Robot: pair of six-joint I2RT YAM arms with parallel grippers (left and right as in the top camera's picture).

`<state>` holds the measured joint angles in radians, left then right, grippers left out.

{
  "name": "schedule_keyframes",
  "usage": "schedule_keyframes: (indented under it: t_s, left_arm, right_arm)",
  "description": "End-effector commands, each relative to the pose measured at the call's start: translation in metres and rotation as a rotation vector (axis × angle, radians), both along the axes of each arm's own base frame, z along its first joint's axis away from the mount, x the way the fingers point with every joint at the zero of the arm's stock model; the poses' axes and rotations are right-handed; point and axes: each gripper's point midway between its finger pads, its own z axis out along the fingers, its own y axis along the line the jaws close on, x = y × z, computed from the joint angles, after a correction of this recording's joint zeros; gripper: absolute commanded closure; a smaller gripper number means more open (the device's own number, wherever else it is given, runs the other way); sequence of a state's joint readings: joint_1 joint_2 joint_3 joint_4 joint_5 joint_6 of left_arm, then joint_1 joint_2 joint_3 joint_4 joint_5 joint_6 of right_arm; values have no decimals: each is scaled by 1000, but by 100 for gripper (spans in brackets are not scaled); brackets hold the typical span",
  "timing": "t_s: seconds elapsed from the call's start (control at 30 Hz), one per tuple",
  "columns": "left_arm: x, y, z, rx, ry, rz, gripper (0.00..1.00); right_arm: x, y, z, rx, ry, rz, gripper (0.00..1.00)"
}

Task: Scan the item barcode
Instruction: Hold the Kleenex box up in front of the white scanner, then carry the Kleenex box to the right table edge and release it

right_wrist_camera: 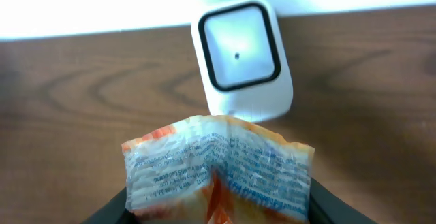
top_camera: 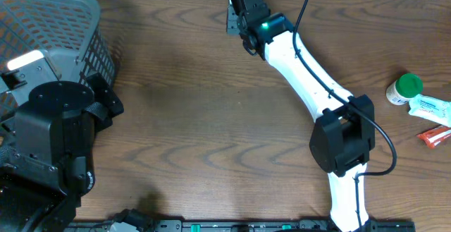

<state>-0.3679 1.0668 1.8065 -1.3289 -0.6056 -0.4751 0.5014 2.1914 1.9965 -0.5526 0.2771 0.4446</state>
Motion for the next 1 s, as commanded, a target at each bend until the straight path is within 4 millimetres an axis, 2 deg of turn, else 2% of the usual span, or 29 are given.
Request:
schedule_keyframes:
  t_s: [0.0, 0.27, 0.47, 0.6, 0.7, 0.83, 0.97]
  left_arm:
    - [-1, 3, -1, 4, 0, 21, 2]
    - [-1, 3, -1, 4, 0, 21, 2]
    - [-1, 3, -1, 4, 0, 21, 2]
    - [-1, 3, -1, 4, 0, 21, 2]
    - [-1, 3, -1, 4, 0, 20, 2]
    - [-1, 3, -1, 4, 0, 20, 2]
    - [-1, 3, -1, 4, 0, 21, 2]
  right_arm:
    - [17, -16, -13, -28, -37, -74, 49]
    - [65, -28, -34, 18, -159, -112, 48]
    - [89, -35, -36, 55, -249, -118, 49]
    - [99, -35, -42, 72, -291, -123, 48]
    - [103, -33, -55, 74, -293, -121, 47]
    - [103, -26, -72, 84, -274, -93, 47]
    - [103, -25, -78, 81, -265, -91, 46]
